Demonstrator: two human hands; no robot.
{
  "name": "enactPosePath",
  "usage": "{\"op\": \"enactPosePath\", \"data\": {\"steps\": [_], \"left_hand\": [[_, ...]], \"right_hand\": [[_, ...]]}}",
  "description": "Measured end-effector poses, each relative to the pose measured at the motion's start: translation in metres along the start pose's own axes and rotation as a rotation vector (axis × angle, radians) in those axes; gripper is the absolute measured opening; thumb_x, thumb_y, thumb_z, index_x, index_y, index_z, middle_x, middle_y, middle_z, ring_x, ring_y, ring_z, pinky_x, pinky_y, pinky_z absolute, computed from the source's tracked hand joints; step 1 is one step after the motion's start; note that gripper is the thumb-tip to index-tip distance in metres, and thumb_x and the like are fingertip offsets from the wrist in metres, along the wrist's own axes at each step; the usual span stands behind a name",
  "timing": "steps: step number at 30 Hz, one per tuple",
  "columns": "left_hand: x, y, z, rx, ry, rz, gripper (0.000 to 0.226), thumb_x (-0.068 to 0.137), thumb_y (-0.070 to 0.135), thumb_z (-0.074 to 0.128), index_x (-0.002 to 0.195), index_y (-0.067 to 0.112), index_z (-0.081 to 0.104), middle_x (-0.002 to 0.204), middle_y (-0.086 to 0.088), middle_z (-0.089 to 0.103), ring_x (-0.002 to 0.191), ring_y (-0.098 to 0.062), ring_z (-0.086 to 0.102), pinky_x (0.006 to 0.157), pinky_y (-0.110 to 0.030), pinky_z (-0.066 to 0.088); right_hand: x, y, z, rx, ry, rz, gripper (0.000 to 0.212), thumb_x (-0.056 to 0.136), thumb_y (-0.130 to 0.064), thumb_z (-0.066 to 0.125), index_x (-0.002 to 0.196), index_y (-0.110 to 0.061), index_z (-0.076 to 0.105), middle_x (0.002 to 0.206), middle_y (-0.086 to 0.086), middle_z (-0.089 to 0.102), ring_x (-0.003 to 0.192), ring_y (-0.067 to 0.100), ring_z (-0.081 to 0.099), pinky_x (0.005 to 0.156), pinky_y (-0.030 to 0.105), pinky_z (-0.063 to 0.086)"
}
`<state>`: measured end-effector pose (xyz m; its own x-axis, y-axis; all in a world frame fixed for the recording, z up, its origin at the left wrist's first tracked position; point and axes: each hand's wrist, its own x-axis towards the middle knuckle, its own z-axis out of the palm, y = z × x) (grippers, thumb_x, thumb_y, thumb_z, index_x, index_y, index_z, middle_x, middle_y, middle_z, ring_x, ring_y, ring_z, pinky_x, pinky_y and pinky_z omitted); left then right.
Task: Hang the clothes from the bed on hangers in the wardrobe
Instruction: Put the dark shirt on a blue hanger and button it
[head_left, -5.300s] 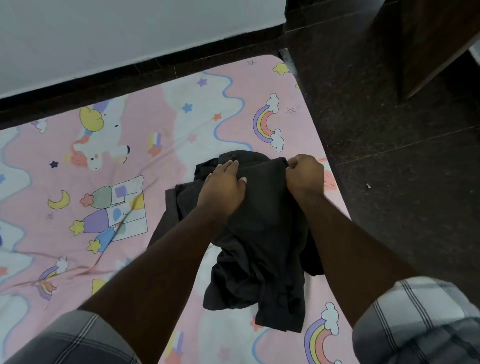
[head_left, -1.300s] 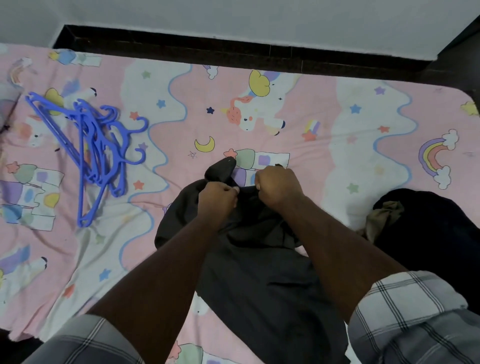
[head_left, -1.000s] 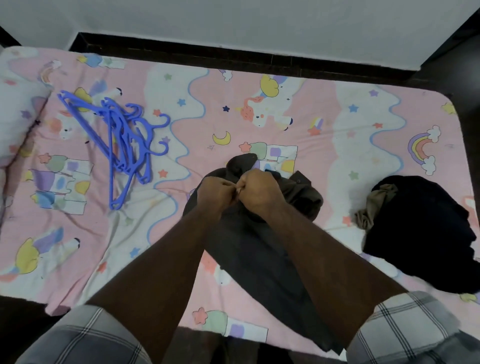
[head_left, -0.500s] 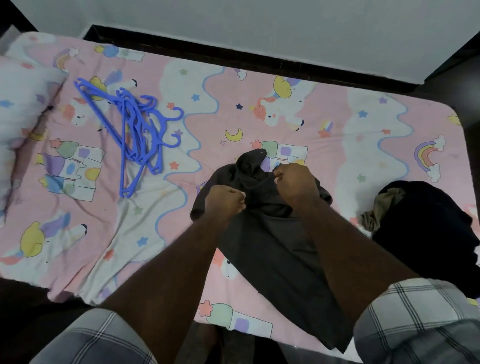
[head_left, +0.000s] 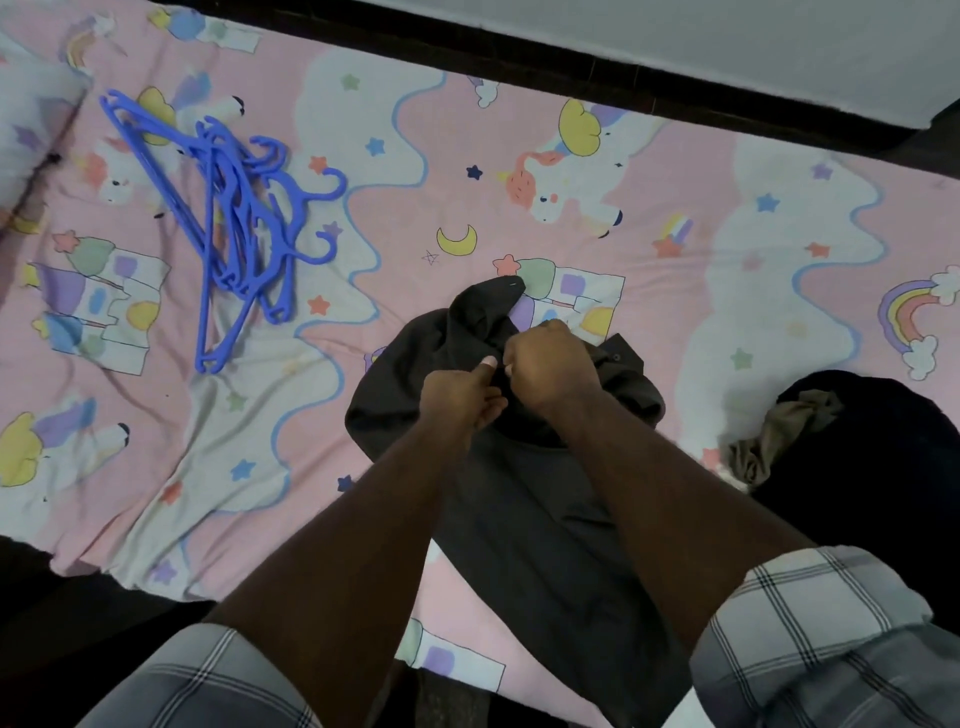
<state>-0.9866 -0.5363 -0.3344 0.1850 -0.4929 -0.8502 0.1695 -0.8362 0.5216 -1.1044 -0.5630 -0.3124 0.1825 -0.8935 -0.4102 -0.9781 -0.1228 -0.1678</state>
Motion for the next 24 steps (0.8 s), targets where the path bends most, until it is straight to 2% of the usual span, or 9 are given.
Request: {"op": "enactPosePath", "data": {"steps": [2, 4, 6, 9, 12, 15, 19, 22, 24], "left_hand": [[-0.004, 0.005, -0.001, -0.049, 0.041, 0.009, 0.028, 0.092, 0.027, 0.073, 0.085, 0.001, 0.071, 0.081, -0.014, 0.074, 0.068, -0.020, 0.073, 0.057, -0.028, 0.059], [-0.010, 0.012, -0.004, 0.025, 0.119, 0.034, 0.026, 0.091, 0.024, 0.074, 0.073, 0.005, 0.069, 0.068, -0.009, 0.071, 0.062, -0.018, 0.069, 0.058, -0.027, 0.058], [-0.014, 0.017, -0.012, 0.319, 0.195, 0.147, 0.029, 0.090, 0.025, 0.073, 0.066, 0.011, 0.066, 0.063, -0.004, 0.065, 0.065, -0.021, 0.065, 0.062, -0.027, 0.054], [-0.026, 0.027, -0.028, 0.643, 0.220, 0.403, 0.024, 0.093, 0.022, 0.066, 0.073, 0.011, 0.070, 0.070, -0.005, 0.068, 0.072, -0.020, 0.066, 0.075, -0.034, 0.056], [-0.046, 0.040, -0.048, 0.840, 0.197, 0.607, 0.020, 0.097, 0.020, 0.060, 0.083, 0.011, 0.072, 0.077, -0.002, 0.069, 0.067, -0.011, 0.060, 0.069, -0.028, 0.047], [-0.069, 0.056, -0.073, 0.977, 0.181, 0.804, 0.020, 0.098, 0.019, 0.058, 0.088, 0.011, 0.073, 0.082, -0.003, 0.069, 0.074, -0.018, 0.061, 0.070, -0.026, 0.042], [-0.104, 0.080, -0.114, 1.071, 0.141, 1.027, 0.023, 0.101, 0.018, 0.052, 0.081, 0.012, 0.063, 0.078, -0.002, 0.064, 0.071, -0.018, 0.057, 0.064, -0.022, 0.034], [-0.127, 0.095, -0.150, 1.115, 0.112, 1.196, 0.027, 0.102, 0.016, 0.049, 0.077, 0.010, 0.055, 0.072, -0.002, 0.056, 0.068, -0.020, 0.050, 0.063, -0.032, 0.035], [-0.140, 0.105, -0.173, 1.136, 0.125, 1.289, 0.031, 0.102, 0.022, 0.044, 0.082, 0.005, 0.060, 0.074, -0.007, 0.060, 0.070, -0.026, 0.054, 0.065, -0.040, 0.045]], "right_hand": [[-0.005, -0.010, 0.002, 0.055, 0.001, -0.010, 0.017, 0.095, -0.025, 0.050, 0.084, -0.020, 0.061, 0.081, 0.002, 0.061, 0.093, 0.026, 0.057, 0.090, 0.040, 0.049], [-0.012, -0.020, 0.002, 0.124, 0.002, -0.006, 0.016, 0.093, -0.024, 0.051, 0.080, -0.021, 0.061, 0.079, 0.001, 0.063, 0.088, 0.026, 0.058, 0.092, 0.041, 0.048], [-0.017, -0.028, -0.005, 0.210, -0.026, -0.008, 0.016, 0.095, -0.023, 0.054, 0.092, -0.017, 0.069, 0.089, 0.003, 0.068, 0.093, 0.024, 0.059, 0.096, 0.038, 0.048], [-0.022, -0.033, -0.028, 0.374, -0.098, 0.072, 0.025, 0.098, -0.018, 0.055, 0.114, -0.014, 0.072, 0.110, 0.006, 0.071, 0.104, 0.025, 0.064, 0.103, 0.038, 0.047], [-0.029, -0.031, -0.053, 0.486, 0.104, 0.141, 0.028, 0.098, -0.014, 0.054, 0.119, -0.015, 0.072, 0.116, 0.008, 0.072, 0.107, 0.027, 0.065, 0.099, 0.036, 0.050], [-0.038, -0.034, -0.076, 0.487, 0.276, 0.153, 0.028, 0.098, -0.011, 0.055, 0.120, -0.012, 0.072, 0.117, 0.011, 0.072, 0.105, 0.030, 0.066, 0.095, 0.035, 0.051], [-0.034, -0.044, -0.097, 0.389, 0.304, 0.142, 0.032, 0.095, -0.014, 0.058, 0.125, -0.013, 0.069, 0.123, 0.011, 0.068, 0.115, 0.033, 0.061, 0.096, 0.036, 0.051], [-0.039, -0.063, -0.110, 0.347, 0.302, 0.133, 0.051, 0.093, -0.016, 0.062, 0.143, -0.021, 0.054, 0.139, 0.008, 0.058, 0.129, 0.032, 0.051, 0.105, 0.041, 0.046], [-0.046, -0.080, -0.116, 0.299, 0.299, 0.124, 0.054, 0.091, -0.019, 0.065, 0.143, -0.026, 0.052, 0.138, 0.005, 0.058, 0.128, 0.031, 0.051, 0.102, 0.043, 0.049]]}}
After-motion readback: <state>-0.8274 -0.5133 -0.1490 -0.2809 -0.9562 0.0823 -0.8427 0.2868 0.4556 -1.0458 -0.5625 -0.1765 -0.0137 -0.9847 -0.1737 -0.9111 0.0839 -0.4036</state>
